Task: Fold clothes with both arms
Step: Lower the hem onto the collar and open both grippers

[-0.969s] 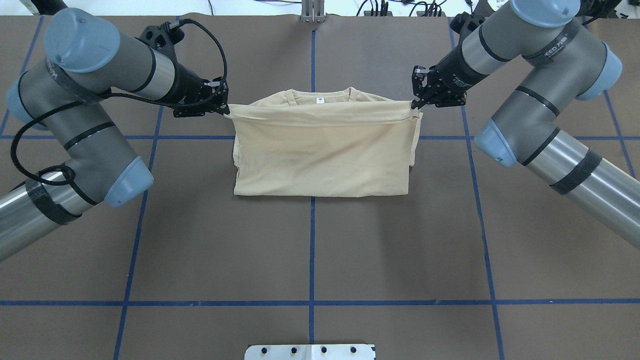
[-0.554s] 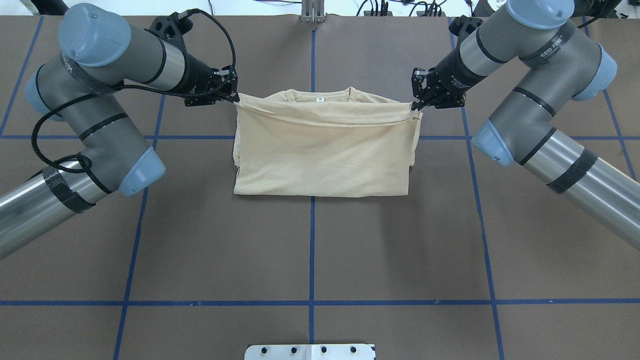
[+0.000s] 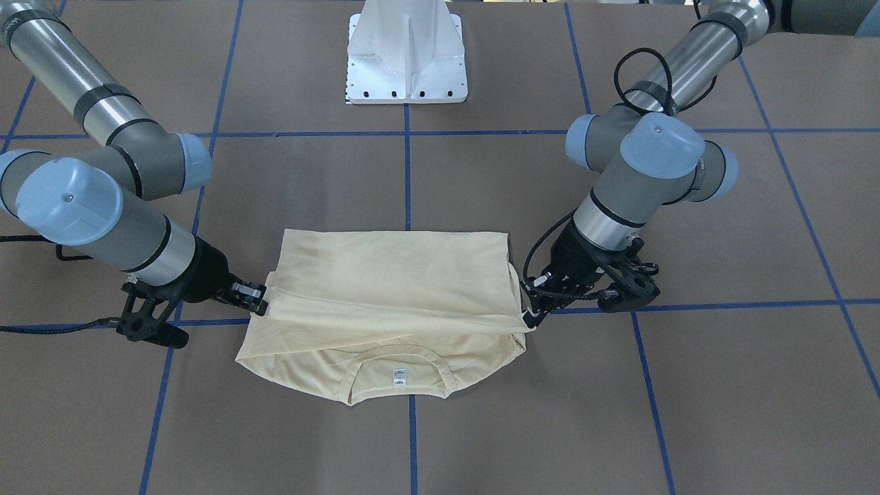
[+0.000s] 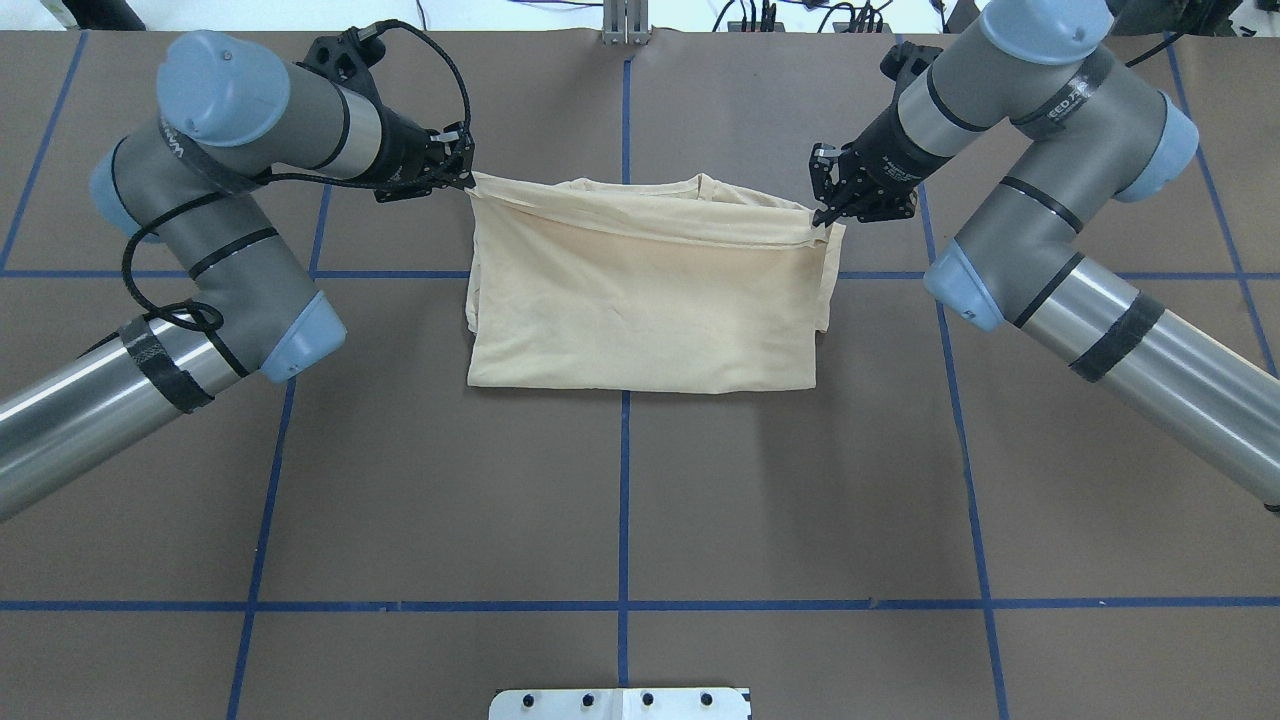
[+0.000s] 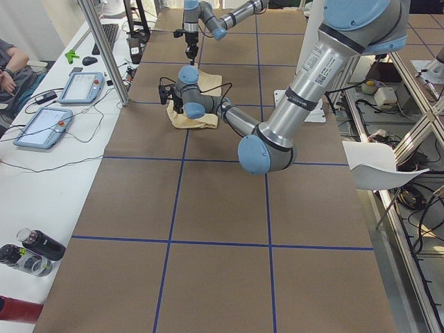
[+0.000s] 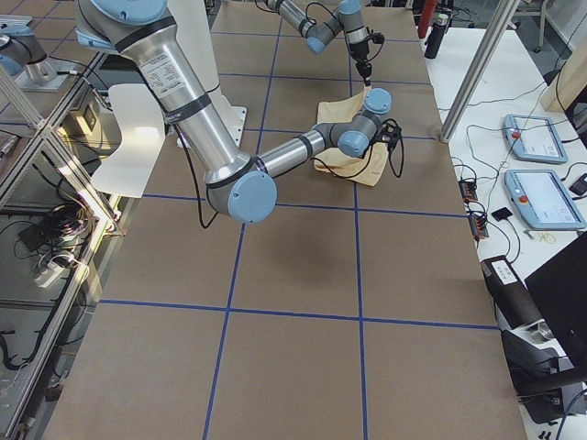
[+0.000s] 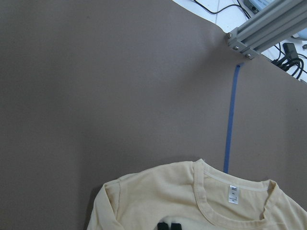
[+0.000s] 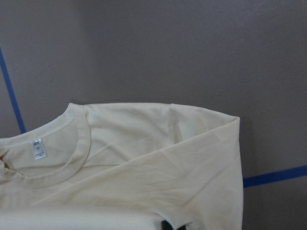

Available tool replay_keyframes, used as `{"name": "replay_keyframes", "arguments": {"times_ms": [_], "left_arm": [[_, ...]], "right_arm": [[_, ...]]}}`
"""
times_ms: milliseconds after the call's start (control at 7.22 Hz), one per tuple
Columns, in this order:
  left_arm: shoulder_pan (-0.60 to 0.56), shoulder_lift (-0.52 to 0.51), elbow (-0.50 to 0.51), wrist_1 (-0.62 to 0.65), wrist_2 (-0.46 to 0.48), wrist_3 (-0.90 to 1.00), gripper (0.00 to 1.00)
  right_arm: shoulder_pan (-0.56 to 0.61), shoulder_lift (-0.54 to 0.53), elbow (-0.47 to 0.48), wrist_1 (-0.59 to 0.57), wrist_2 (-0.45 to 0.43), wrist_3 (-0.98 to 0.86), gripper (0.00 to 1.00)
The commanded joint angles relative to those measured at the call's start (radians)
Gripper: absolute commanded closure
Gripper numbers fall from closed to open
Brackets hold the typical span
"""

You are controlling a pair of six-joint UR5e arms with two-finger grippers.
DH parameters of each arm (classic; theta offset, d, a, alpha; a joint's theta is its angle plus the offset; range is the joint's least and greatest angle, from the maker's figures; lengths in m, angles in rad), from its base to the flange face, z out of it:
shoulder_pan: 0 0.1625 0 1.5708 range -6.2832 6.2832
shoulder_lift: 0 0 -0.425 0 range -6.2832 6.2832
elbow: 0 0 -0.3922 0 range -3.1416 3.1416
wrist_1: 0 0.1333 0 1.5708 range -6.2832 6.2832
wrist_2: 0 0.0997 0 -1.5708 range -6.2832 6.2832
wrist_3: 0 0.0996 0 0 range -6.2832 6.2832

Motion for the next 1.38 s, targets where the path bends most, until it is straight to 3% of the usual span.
{"name": "replay_keyframes", "arguments": {"times_ms": [0,415,1246], "left_arm": [[0.017,-0.025,0.055,-0.029,0.023,-0.009,1.0],[0.026,-0.094,0.152,-0.063,0.063,-0.021,1.0],[0.023,-0.114,0.215,-0.061,0.112,-0.015,1.0]], "right_arm": [[-0.008,0.053,-0.072,0.0,-0.03,0.0,1.0],[-0.008,0.104,-0.176,0.069,-0.053,0.0,1.0],[-0.007,0.102,-0.198,0.071,-0.097,0.0,1.0]]}}
